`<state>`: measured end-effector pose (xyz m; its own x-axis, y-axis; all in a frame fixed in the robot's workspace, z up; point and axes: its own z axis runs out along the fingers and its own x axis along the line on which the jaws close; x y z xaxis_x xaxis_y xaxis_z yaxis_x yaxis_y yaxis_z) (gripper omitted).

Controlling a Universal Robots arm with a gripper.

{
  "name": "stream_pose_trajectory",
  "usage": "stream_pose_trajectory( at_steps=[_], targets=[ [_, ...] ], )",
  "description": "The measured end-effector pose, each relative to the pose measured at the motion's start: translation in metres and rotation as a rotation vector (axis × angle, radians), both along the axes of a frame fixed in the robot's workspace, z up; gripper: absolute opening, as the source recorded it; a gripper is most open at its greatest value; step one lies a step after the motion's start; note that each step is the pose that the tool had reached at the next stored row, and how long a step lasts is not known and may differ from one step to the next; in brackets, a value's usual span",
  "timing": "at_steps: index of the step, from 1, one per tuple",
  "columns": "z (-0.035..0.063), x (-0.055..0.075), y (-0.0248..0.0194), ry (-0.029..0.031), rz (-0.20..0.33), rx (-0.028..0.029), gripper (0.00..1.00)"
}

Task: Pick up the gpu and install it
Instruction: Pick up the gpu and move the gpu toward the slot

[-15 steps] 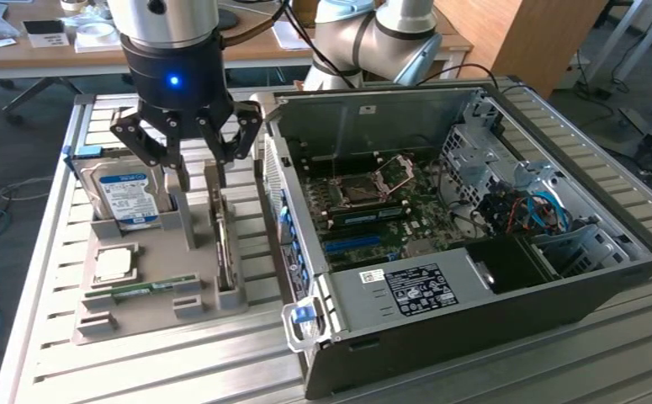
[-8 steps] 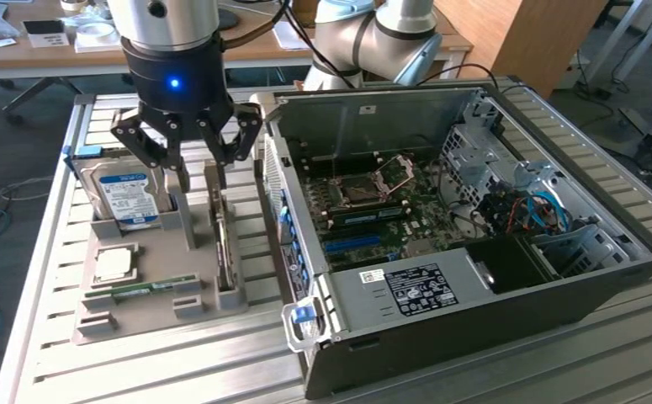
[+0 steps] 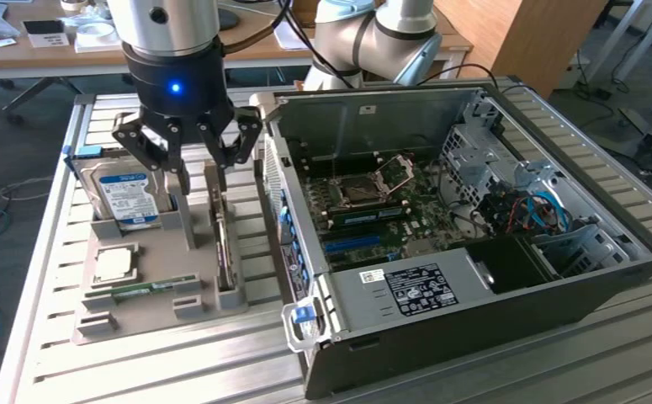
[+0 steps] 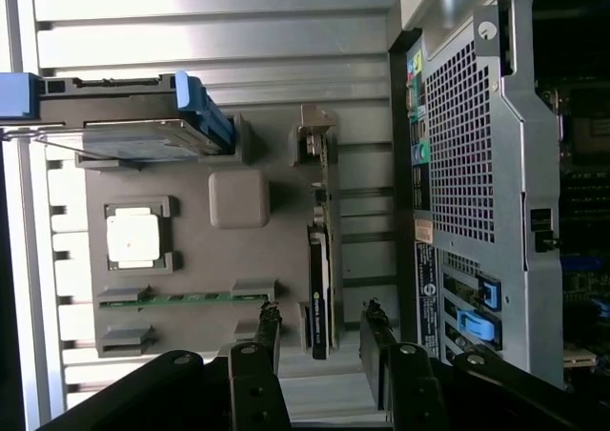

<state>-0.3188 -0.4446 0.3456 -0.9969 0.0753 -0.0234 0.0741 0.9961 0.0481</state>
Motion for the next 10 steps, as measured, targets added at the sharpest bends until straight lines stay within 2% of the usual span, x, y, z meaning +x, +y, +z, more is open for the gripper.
stream_pose_trajectory(
  at_steps=[10],
  targets=[
    [-0.0037,0.0,0.0004,0.0001,0.0,-0.0003,0.47]
  ],
)
